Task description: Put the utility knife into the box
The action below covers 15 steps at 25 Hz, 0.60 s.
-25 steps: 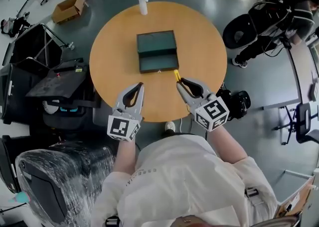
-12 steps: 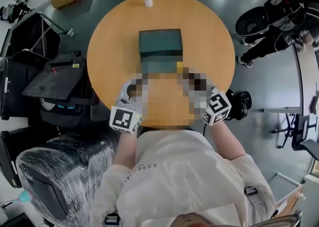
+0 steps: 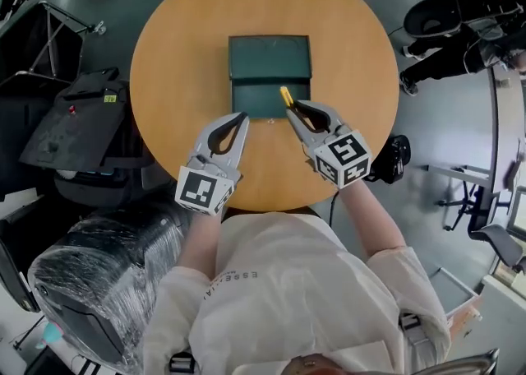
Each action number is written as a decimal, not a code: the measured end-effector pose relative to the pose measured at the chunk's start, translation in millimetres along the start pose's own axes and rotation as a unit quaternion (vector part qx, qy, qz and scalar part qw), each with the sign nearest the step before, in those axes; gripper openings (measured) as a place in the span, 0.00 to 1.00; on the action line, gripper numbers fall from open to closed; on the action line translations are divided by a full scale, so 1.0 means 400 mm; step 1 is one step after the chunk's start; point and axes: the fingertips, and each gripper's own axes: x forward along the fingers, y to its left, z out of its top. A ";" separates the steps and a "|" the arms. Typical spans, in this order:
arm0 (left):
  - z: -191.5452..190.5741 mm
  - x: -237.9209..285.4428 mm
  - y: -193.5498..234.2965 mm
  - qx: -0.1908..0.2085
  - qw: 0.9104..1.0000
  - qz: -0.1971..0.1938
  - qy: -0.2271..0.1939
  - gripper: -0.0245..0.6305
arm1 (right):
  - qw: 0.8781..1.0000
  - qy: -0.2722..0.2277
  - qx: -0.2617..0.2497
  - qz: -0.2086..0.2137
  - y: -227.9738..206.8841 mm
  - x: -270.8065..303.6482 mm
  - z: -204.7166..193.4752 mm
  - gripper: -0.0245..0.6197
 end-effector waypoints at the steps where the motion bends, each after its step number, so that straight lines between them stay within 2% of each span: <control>1: -0.005 0.006 0.008 -0.005 1.000 0.000 0.004 0.06 | 1.000 0.015 0.000 0.008 -0.002 0.032 -0.015 0.13; 5: -0.037 0.028 0.043 -0.025 1.000 0.000 0.018 0.06 | 0.996 0.075 -0.002 0.038 -0.010 0.151 -0.087 0.13; 9: -0.079 0.032 0.088 -0.036 0.999 0.006 0.025 0.06 | 0.988 0.144 -0.014 0.047 -0.033 0.259 -0.182 0.13; 15: -0.123 0.030 0.127 -0.054 0.997 0.021 0.042 0.06 | 0.964 0.257 -0.033 0.056 -0.067 0.351 -0.304 0.13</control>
